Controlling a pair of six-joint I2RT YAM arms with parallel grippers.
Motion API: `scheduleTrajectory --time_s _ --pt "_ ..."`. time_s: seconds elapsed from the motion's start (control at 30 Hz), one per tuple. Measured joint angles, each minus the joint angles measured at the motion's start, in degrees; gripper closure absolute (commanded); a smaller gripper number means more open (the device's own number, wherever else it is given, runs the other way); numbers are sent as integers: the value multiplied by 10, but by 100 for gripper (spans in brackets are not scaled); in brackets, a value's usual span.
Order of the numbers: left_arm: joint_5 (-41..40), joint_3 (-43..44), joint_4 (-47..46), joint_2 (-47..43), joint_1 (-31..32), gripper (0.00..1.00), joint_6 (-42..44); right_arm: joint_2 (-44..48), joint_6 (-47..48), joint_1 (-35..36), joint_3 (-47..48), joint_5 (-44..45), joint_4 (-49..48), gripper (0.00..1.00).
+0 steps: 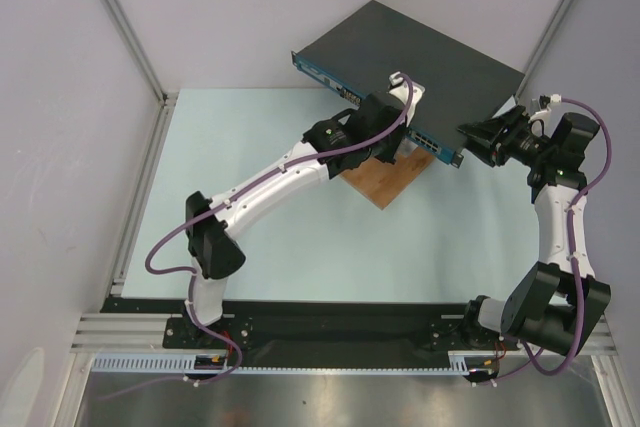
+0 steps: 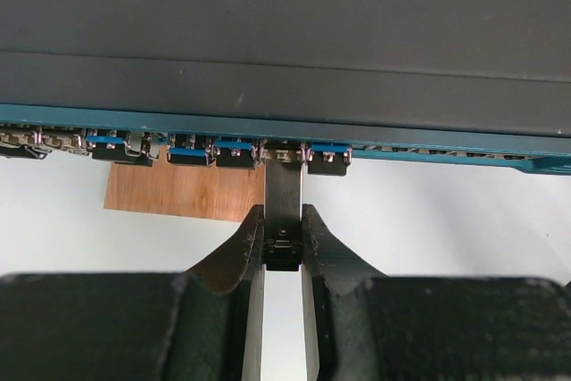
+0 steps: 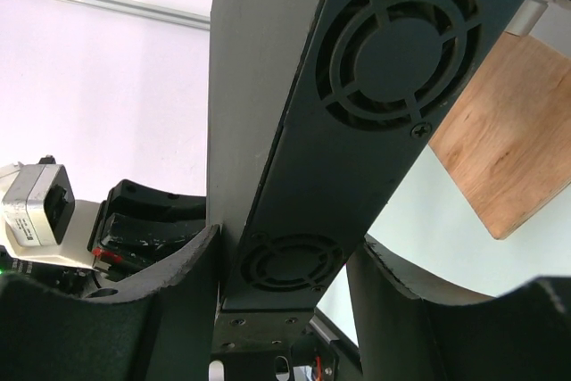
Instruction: Insert the plug into the switch port
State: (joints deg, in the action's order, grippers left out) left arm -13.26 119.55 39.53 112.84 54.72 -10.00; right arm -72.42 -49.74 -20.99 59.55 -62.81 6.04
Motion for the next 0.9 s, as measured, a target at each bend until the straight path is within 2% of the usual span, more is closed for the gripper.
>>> scheduleTrajectory --time_s 0.57,0.67,0.8,0.9 --pt "23 44 14 22 -9 100 7 0 4 2 0 3 1 100" --pt "25 48 12 24 -10 91 11 0 4 3 0 3 2 100" --pt "27 48 -3 27 -11 72 21 1 5 3 0 4 3 100" --pt "27 48 -6 27 -12 66 38 1 8 3 2 4 7 100"
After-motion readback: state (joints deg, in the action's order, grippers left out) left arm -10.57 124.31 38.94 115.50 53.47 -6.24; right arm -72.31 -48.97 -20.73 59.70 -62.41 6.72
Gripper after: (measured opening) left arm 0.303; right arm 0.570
